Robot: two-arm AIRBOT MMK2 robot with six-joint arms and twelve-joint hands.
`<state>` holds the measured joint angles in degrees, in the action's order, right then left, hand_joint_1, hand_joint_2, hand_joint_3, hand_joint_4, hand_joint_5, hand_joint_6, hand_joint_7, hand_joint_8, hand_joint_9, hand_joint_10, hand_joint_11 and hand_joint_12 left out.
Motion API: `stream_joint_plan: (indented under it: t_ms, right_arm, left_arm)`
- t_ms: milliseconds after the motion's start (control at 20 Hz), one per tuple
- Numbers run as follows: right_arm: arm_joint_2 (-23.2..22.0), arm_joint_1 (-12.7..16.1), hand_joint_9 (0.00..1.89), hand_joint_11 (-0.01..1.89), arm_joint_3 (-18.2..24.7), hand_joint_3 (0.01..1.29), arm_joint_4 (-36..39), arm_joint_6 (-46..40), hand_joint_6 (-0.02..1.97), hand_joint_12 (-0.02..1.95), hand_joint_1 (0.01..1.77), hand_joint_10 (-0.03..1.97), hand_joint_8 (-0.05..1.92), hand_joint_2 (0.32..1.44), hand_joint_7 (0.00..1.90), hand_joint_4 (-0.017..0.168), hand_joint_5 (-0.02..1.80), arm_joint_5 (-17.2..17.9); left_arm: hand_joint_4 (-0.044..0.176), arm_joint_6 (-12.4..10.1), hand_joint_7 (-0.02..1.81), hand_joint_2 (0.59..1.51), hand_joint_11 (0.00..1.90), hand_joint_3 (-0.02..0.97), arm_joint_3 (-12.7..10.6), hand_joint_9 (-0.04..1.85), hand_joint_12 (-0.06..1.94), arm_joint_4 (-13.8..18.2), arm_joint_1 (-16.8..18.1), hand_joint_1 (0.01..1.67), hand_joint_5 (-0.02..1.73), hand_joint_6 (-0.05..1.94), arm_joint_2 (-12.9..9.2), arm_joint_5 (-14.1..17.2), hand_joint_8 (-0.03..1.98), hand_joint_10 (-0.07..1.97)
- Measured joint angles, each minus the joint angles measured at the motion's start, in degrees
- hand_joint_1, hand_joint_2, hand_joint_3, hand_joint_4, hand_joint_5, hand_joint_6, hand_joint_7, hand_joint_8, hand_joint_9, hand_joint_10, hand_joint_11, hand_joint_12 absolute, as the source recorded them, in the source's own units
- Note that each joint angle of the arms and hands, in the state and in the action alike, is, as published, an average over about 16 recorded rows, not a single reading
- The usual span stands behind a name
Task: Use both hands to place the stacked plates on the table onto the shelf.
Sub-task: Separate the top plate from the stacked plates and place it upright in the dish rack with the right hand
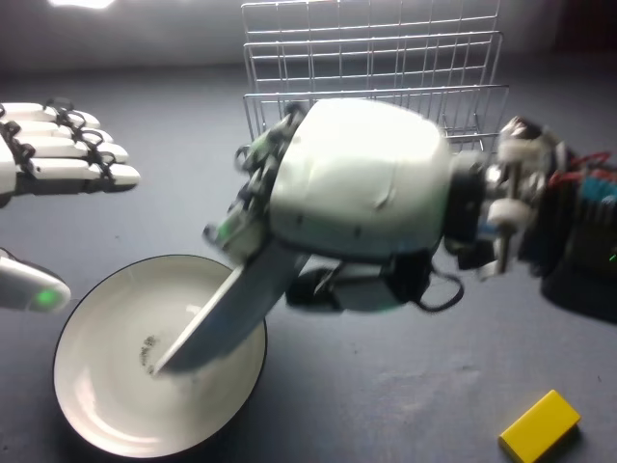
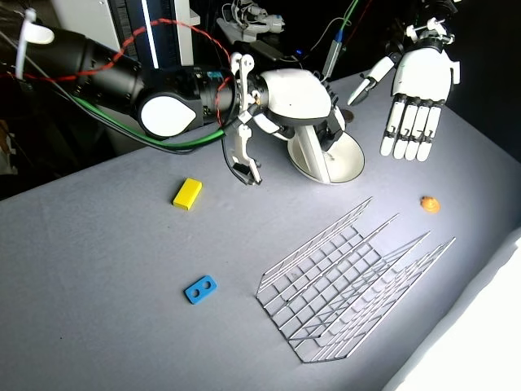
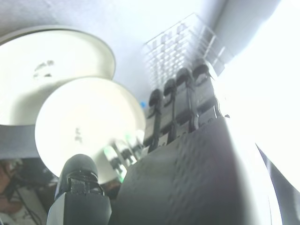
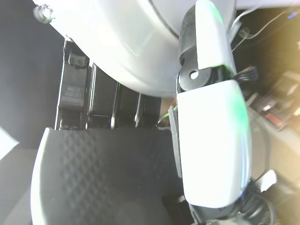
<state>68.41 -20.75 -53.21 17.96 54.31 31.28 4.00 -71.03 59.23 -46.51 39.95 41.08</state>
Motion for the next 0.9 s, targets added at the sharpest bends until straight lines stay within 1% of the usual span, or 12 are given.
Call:
stream_joint_plan:
  t_ms: [200, 400, 650, 900]
  right_arm:
    - [-3.2, 2.7, 1.22, 0.78, 1.1, 0.01, -1.2, -2.9, 1.03, 0.99, 1.19, 0.01, 0.81, 0.99, 1.11, 0.008, 0.92, -0.6]
    - [-5.7, 6.1, 1.24, 0.78, 1.1, 0.01, -1.6, -7.5, 1.02, 0.99, 1.19, 0.02, 0.79, 0.99, 1.12, 0.008, 0.92, -2.0]
    - [-7.5, 11.7, 1.24, 0.79, 0.4, 0.01, -2.4, -13.4, 1.02, 0.98, 1.19, 0.02, 0.79, 0.99, 1.12, 0.008, 0.92, -6.1]
    - [-7.8, 17.1, 1.24, 0.79, -1.2, 0.01, -4.0, -17.9, 1.01, 0.98, 1.19, 0.02, 0.79, 0.99, 1.12, 0.007, 0.92, -11.5]
  left_arm:
    - [0.001, 0.0, 0.1, 1.1, 0.02, 0.011, -0.9, 0.09, 0.12, 1.0, 0.6, 0.02, 0.12, 0.01, -0.1, 0.6, 0.0, 0.01]
    - [0.002, 0.0, 0.1, 1.099, 0.02, 0.01, -1.8, 0.09, 0.12, 2.5, 0.7, 0.02, 0.12, 0.01, -0.2, 2.0, 0.0, 0.01]
    - [0.002, 0.0, 0.11, 1.098, 0.03, 0.011, -2.4, 0.09, 0.13, 4.4, 0.7, 0.02, 0.12, 0.01, -0.2, 3.9, 0.0, 0.01]
    - [0.002, 0.0, 0.11, 1.098, 0.03, 0.011, -2.8, 0.1, 0.14, 6.0, 0.8, 0.02, 0.12, 0.01, -0.2, 5.3, 0.0, 0.01]
